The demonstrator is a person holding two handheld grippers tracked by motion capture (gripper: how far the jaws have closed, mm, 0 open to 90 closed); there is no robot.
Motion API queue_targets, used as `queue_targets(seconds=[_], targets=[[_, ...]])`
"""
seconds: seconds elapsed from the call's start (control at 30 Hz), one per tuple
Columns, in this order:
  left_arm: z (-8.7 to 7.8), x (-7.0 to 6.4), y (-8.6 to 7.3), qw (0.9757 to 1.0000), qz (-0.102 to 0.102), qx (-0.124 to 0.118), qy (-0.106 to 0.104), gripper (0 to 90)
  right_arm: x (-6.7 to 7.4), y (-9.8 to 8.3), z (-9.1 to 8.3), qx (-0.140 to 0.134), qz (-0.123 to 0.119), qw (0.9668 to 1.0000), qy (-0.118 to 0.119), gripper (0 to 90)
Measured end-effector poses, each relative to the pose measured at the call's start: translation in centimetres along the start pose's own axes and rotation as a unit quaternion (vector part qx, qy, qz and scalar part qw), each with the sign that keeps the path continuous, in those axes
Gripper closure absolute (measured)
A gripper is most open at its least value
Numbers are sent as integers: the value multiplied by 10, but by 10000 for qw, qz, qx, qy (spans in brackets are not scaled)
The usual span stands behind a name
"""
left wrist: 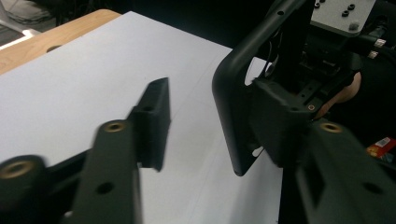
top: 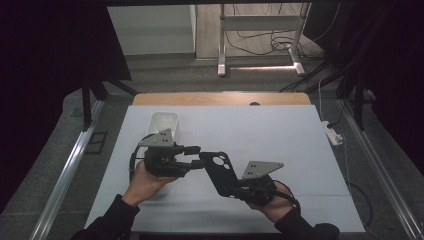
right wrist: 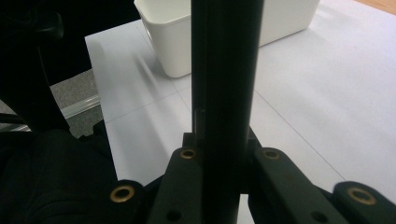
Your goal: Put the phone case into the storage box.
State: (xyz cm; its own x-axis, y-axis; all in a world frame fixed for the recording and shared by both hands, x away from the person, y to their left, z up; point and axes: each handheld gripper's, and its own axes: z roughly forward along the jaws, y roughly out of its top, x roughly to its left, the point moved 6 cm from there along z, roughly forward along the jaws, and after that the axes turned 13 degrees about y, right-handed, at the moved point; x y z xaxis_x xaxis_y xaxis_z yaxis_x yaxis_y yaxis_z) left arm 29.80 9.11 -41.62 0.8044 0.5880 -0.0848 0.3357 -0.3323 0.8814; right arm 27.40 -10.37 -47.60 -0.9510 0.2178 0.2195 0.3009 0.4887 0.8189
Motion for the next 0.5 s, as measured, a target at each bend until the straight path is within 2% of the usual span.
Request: queue_targets(seconds=[0.13,0.43,0.5], targets=[[0,0,-1,10000,-11,39,-9,636,0,0,0,9,-15,10000,-22,859],[0,0,-1,9998,-100,107,-138,782,-1,0,1,50,-40,10000,-71,860],[0,0,-1,9995,-182,91,-247,810,-1,0,2,62,-58,9999,-104,860]])
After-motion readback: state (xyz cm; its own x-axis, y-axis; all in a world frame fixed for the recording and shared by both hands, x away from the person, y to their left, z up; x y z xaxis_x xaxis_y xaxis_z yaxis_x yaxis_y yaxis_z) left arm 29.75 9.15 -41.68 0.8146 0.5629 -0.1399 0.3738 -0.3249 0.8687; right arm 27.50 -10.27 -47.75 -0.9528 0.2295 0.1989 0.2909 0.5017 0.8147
